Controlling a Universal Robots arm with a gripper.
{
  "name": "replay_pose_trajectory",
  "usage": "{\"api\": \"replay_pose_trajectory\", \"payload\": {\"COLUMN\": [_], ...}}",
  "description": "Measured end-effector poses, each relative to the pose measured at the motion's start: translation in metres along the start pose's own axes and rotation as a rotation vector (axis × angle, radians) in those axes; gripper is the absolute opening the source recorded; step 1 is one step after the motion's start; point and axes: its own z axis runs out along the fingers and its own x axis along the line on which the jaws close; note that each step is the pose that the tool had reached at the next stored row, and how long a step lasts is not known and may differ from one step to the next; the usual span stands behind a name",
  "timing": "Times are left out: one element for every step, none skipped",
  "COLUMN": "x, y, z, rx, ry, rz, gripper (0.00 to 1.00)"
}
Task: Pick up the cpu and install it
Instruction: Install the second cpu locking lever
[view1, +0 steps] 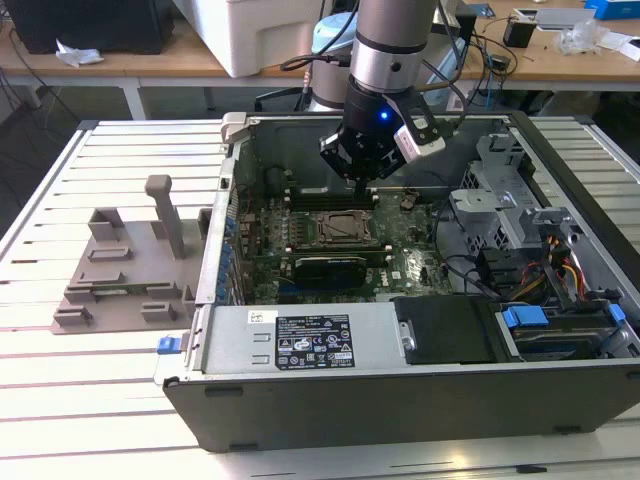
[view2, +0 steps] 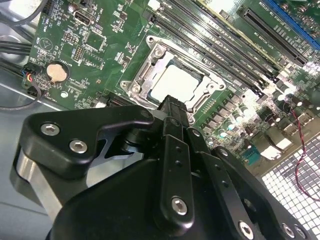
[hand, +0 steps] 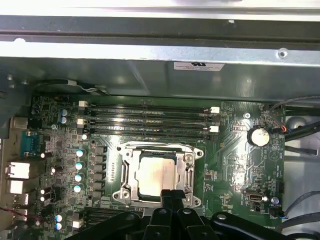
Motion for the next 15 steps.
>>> {"api": "replay_pose_trajectory", "payload": {"x": [0.0, 0.0, 0.0, 0.0001, 0.0001, 0.0001, 0.0002, 0.0003, 0.0003, 0.0004, 0.0004, 0.0004, 0.0005, 0.0005, 0.0005], "y": [-0.0001, -0.0007, -0.0015, -0.0025, -0.0032, -0.0039, -0.0065, -0.009, -0.0099, -0.0107, -0.012, -0.0137, -0.0146, -0.0153, -0.0161], "z": [-0.0001, -0.0001, -0.0001, 0.0001, 0.0001, 0.0001, 0.0003, 0.0006, 0.0007, 0.0008, 0.0009, 0.0011, 0.0013, 0.0014, 0.0015], "rx": [0.0, 0.0001, 0.0002, 0.0, 0.0001, 0.0001, 0.0, 0.0, 0.0, -0.0001, 0.0001, 0.0, 0.0001, 0.0001, 0.0001], "ry": [0.0, 0.0, 0.0001, 0.0, 0.0, 0.0001, -0.0001, 0.0, 0.0, 0.0, 0.0, 0.0, 0.0, 0.0, 0.0], "rz": [0.0, 0.0, 0.0, 0.0, 0.0, 0.0, 0.0, 0.0, 0.0, 0.0, 0.0, 0.0, 0.0, 0.0, 0.0], "gripper": [0.11, 0.11, 0.11, 0.11, 0.11, 0.11, 0.11, 0.11, 0.11, 0.11, 0.11, 0.11, 0.11, 0.11, 0.11]}}
